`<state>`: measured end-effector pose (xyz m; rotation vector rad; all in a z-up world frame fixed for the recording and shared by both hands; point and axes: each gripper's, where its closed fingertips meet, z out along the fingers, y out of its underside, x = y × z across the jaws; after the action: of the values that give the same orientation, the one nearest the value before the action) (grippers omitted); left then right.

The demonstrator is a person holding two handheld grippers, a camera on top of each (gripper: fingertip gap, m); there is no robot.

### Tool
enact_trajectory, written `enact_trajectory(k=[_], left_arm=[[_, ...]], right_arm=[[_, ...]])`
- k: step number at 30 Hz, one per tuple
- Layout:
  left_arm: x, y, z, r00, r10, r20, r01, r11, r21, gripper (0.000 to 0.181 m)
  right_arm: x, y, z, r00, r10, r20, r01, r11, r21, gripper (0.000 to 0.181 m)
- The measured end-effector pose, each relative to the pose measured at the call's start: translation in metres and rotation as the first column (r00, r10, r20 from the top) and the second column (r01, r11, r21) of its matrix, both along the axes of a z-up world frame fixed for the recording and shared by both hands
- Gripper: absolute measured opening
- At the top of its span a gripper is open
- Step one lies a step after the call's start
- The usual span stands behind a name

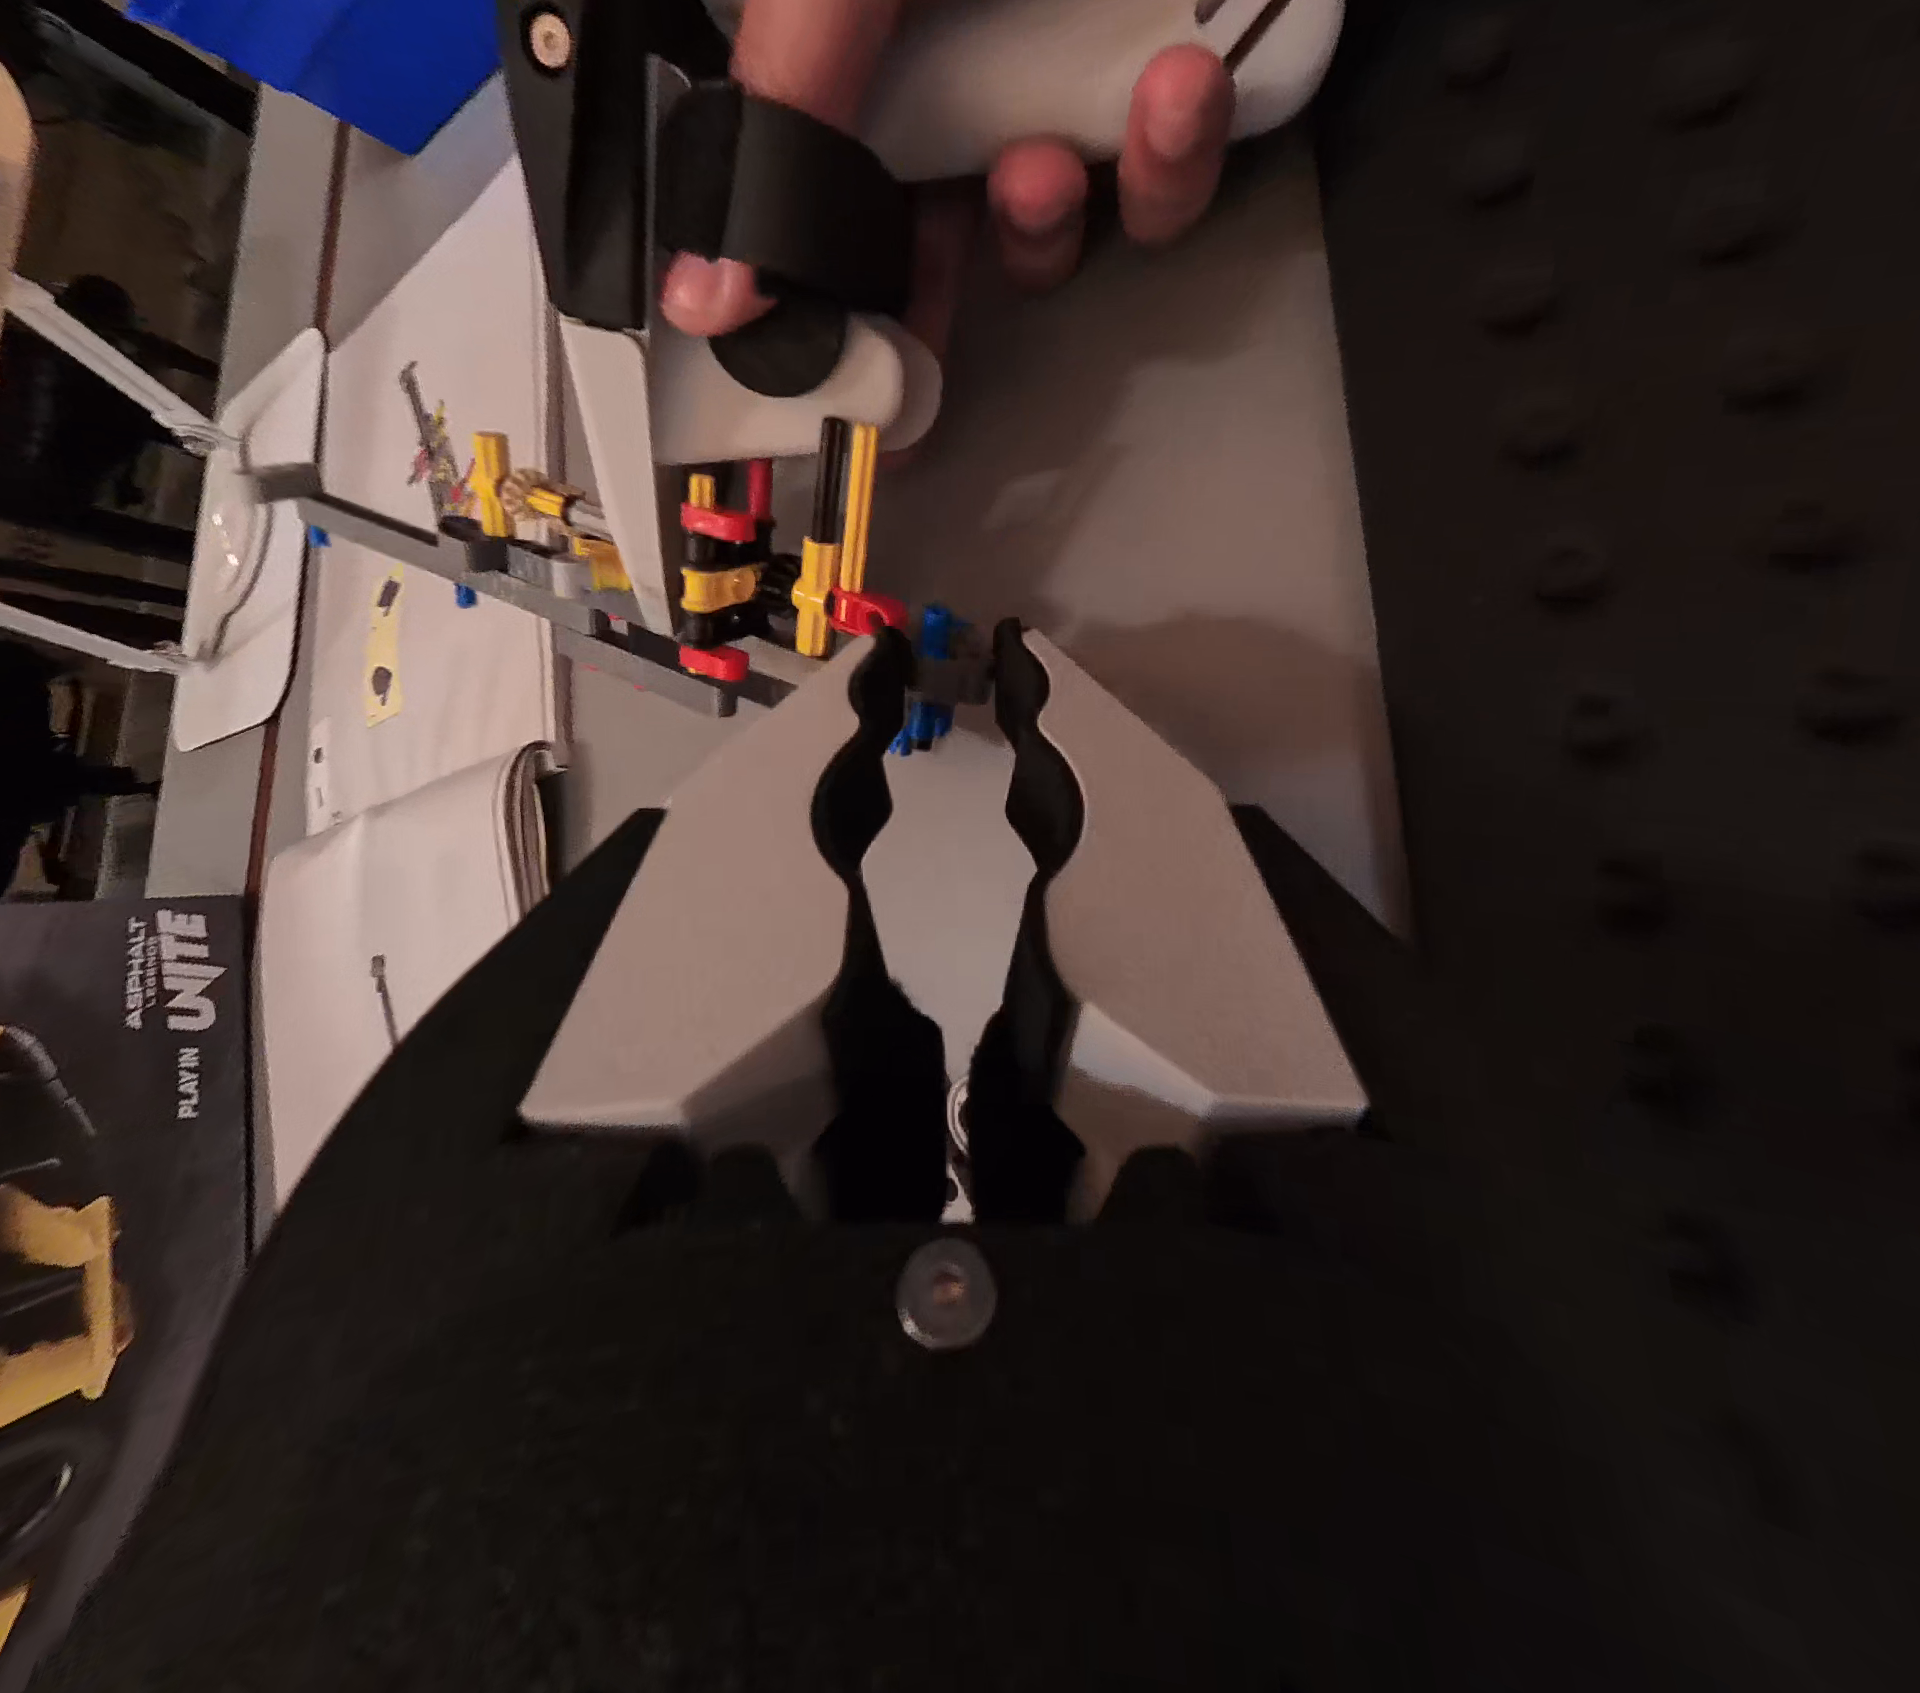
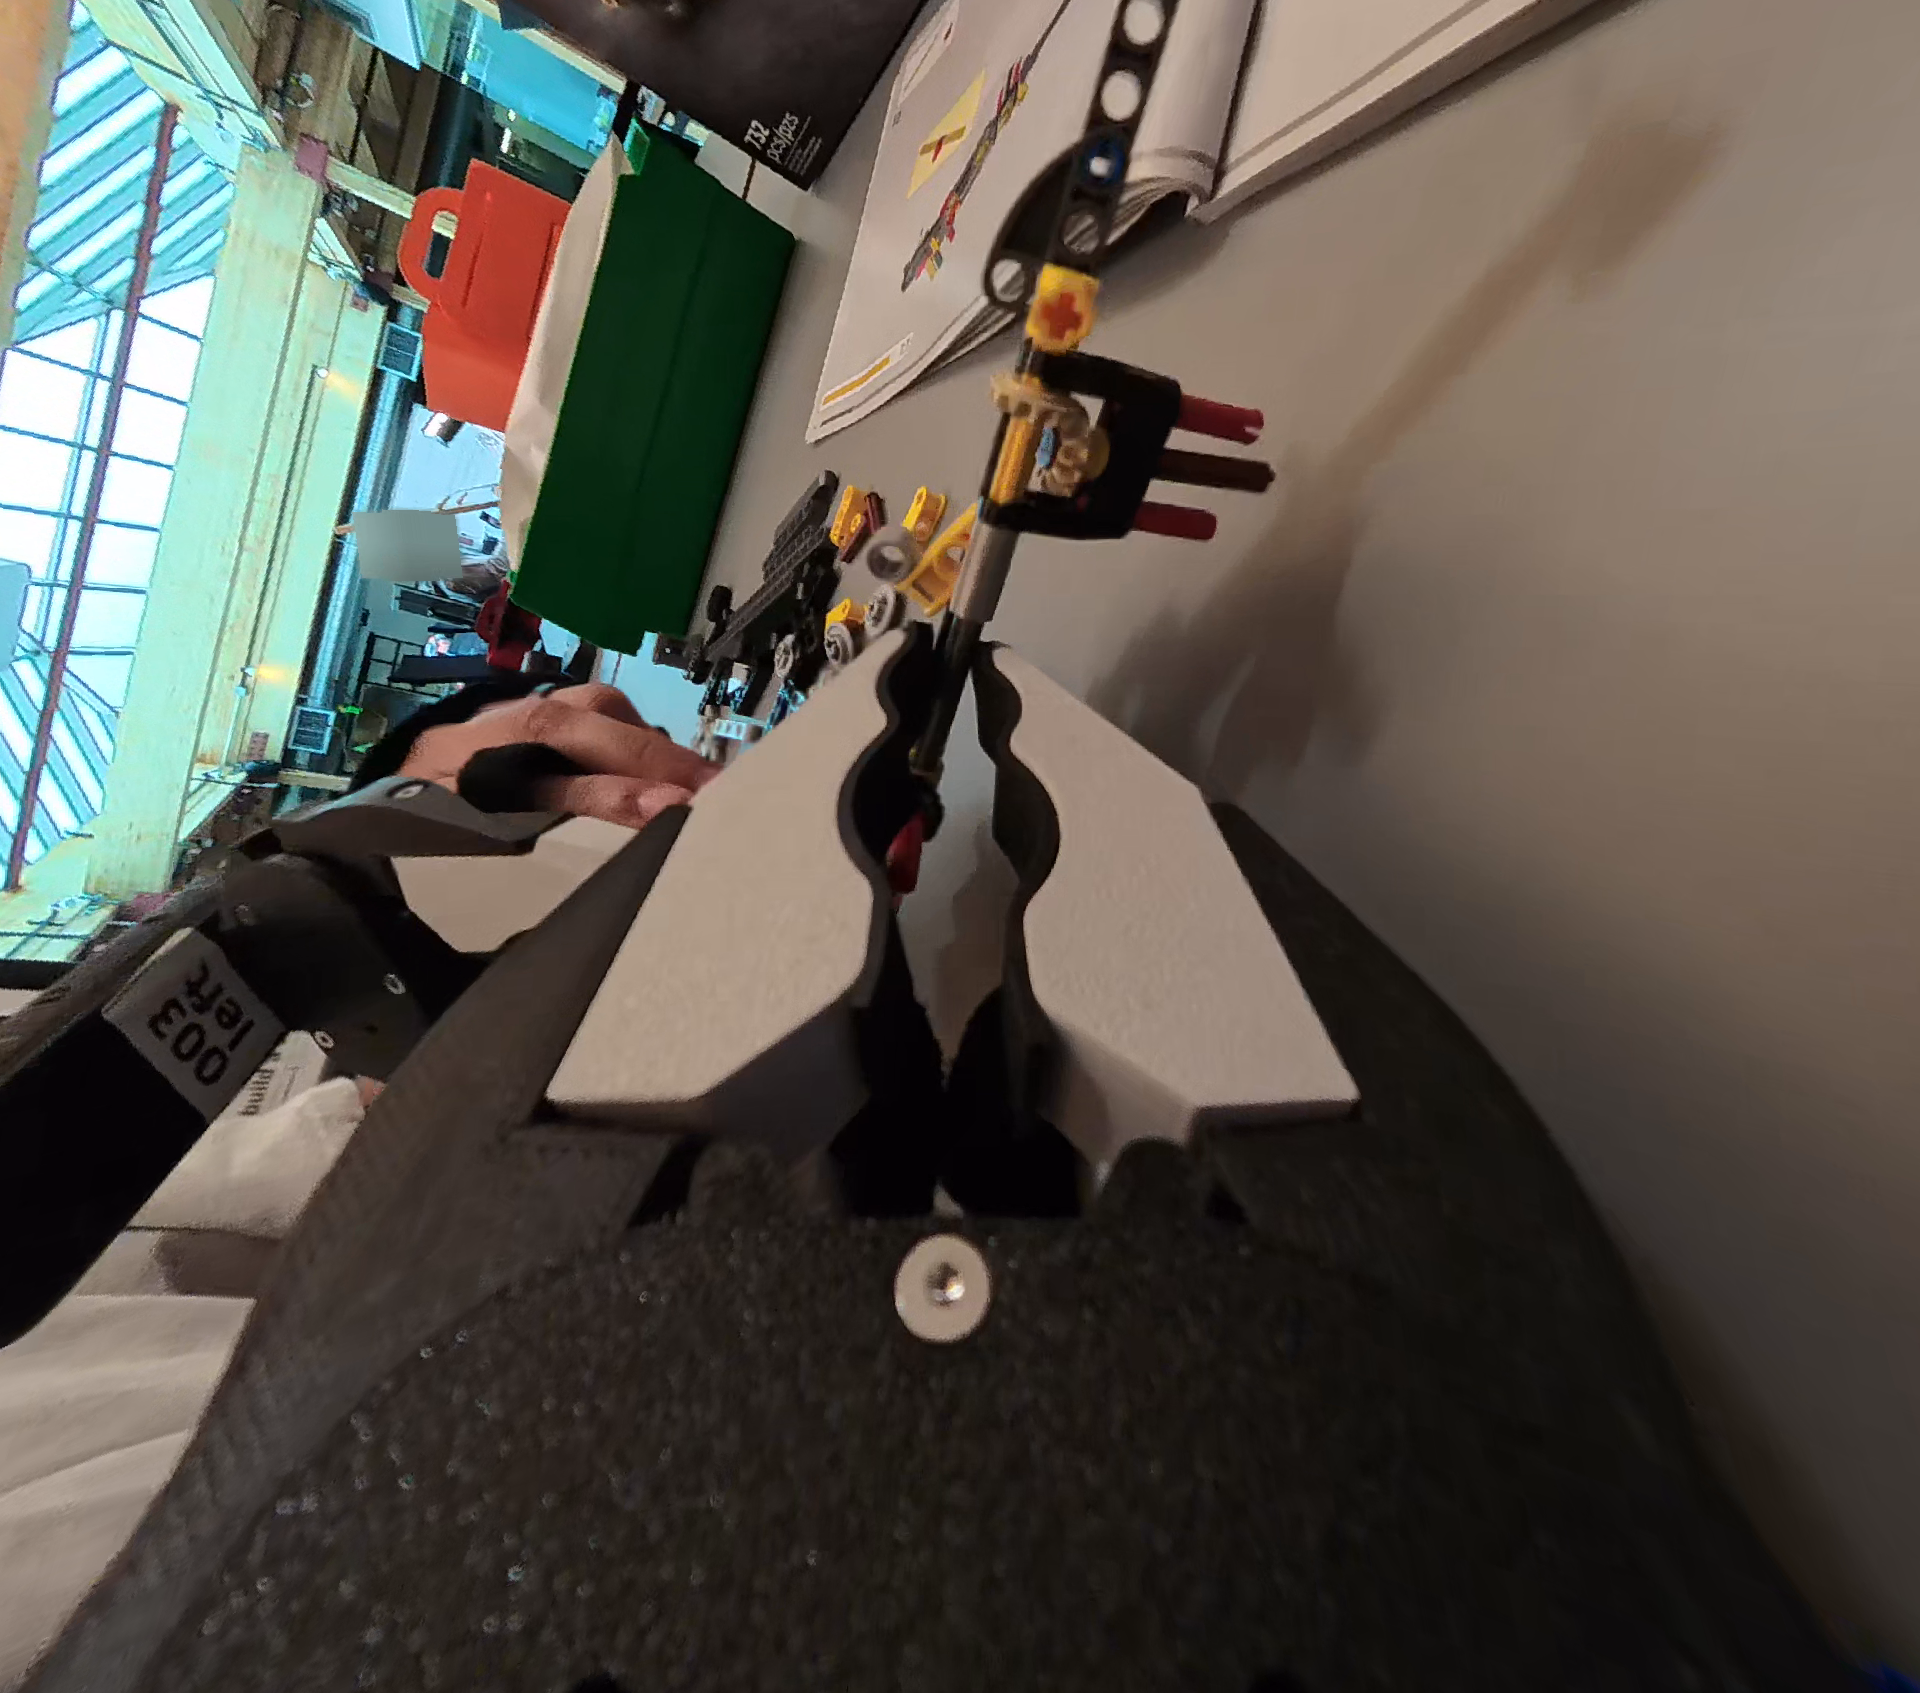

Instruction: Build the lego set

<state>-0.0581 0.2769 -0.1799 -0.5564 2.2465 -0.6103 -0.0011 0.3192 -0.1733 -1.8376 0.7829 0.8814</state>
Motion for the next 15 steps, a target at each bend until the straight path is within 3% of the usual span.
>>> enact_trajectory(k=[9,15], left_arm=[[-0.009,0.007,-0.011,0.977,-0.139,-0.163,0.143,0.99,0.014,0.015],[-0.008,0.009,-0.009,0.961,-0.208,-0.183,0.219,0.975,0.044,0.015]], right_arm=[[-0.004,-0.009,-0.013,0.999,0.053,-0.007,-0.054,0.996,-0.073,0.009],[0.004,-0.03,-0.018,0.978,0.154,0.142,-0.127,0.975,-0.181,0.026]])
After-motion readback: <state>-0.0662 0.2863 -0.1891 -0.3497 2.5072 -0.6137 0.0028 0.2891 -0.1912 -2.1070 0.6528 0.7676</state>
